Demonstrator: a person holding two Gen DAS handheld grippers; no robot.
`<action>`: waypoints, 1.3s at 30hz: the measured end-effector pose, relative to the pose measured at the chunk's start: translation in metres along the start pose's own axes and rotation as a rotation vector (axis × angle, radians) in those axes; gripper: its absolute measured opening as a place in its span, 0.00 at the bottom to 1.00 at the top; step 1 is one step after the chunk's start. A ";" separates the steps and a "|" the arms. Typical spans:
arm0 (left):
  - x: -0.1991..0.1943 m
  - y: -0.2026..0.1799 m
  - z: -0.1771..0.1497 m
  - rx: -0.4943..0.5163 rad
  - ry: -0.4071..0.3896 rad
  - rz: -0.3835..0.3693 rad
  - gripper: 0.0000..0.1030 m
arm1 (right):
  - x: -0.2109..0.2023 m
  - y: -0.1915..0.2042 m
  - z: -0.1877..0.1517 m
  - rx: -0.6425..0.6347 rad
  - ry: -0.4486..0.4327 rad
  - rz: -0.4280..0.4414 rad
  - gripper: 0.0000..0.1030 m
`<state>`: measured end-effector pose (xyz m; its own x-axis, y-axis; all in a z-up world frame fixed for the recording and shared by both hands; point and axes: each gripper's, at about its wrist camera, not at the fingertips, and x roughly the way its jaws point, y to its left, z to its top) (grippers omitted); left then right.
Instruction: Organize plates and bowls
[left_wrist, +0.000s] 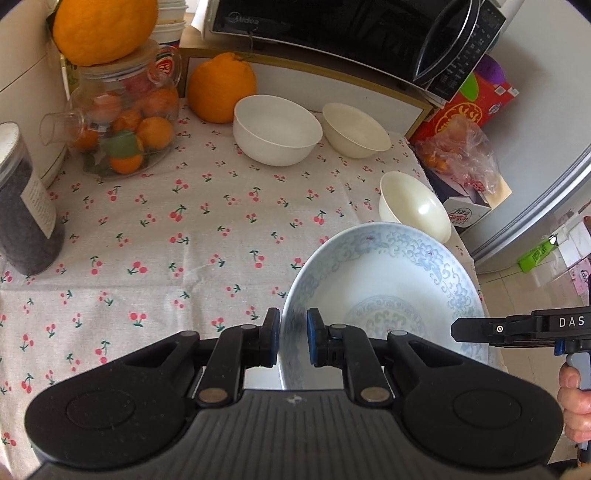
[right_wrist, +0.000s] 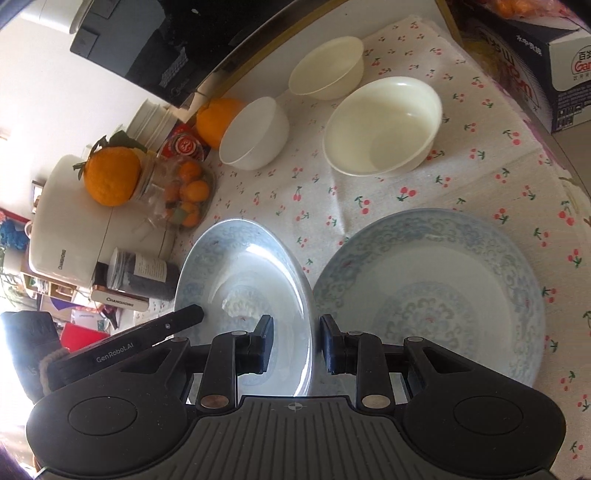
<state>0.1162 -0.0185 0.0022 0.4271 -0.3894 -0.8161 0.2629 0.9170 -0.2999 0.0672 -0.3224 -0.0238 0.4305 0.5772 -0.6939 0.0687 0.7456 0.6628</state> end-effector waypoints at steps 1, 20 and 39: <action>0.003 -0.005 0.000 0.005 0.003 -0.003 0.13 | -0.003 -0.004 0.000 0.010 -0.007 -0.002 0.26; 0.044 -0.067 0.000 0.130 0.001 -0.021 0.13 | -0.035 -0.067 0.004 0.164 -0.061 -0.096 0.26; 0.067 -0.089 -0.012 0.242 0.040 -0.007 0.13 | -0.036 -0.083 0.000 0.190 -0.051 -0.201 0.28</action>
<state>0.1111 -0.1256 -0.0320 0.3913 -0.3879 -0.8345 0.4673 0.8650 -0.1829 0.0460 -0.4047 -0.0536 0.4354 0.4032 -0.8049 0.3223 0.7650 0.5575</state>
